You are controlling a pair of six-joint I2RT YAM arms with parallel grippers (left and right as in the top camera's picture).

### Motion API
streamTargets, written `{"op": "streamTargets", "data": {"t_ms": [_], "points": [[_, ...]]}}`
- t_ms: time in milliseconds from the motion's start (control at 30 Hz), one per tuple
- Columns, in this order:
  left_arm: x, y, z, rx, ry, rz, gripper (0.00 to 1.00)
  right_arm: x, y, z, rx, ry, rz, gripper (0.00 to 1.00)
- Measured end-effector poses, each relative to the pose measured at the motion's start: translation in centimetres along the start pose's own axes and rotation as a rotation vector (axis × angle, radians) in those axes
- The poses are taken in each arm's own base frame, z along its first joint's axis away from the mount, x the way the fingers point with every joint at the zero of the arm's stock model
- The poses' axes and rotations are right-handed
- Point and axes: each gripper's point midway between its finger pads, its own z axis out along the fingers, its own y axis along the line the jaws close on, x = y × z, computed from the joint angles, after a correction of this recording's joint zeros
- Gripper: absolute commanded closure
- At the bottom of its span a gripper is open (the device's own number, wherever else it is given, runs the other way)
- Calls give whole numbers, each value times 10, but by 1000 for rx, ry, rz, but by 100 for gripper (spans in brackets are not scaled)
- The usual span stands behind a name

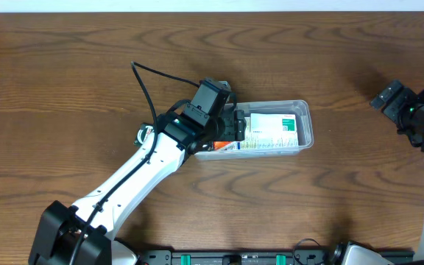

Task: Pack container
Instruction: 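Carry the red box over the container and lower it inside, then release the red box and withdraw the left gripper, then grasp the green Zam-Buk tin with the left gripper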

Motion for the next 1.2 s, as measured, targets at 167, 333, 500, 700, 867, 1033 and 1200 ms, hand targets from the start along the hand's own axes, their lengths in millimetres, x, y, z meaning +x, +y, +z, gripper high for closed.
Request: {"op": "streamTargets", "data": {"t_ms": [167, 333, 500, 700, 867, 1033, 1200], "points": [[-9, 12, -2, -15, -18, -32, 19, 0, 0, 0, 0, 0, 0, 1], [-22, 26, -15, -25, -56, -69, 20, 0, 0, 0, 0, 0, 0, 1], [-23, 31, -37, -32, -69, -78, 20, 0, 0, 0, 0, 0, 0, 1], [-16, 32, -39, -32, -41, -60, 21, 0, 0, 0, 0, 0, 0, 1], [-13, 32, -39, -26, -26, -39, 21, 0, 0, 0, 0, 0, 0, 1], [-15, 58, -44, -76, -12, -77, 21, 0, 0, 0, 0, 0, 0, 1], [-16, 121, -62, -233, 1, -177, 20, 0, 0, 0, 0, 0, 0, 1]]}}
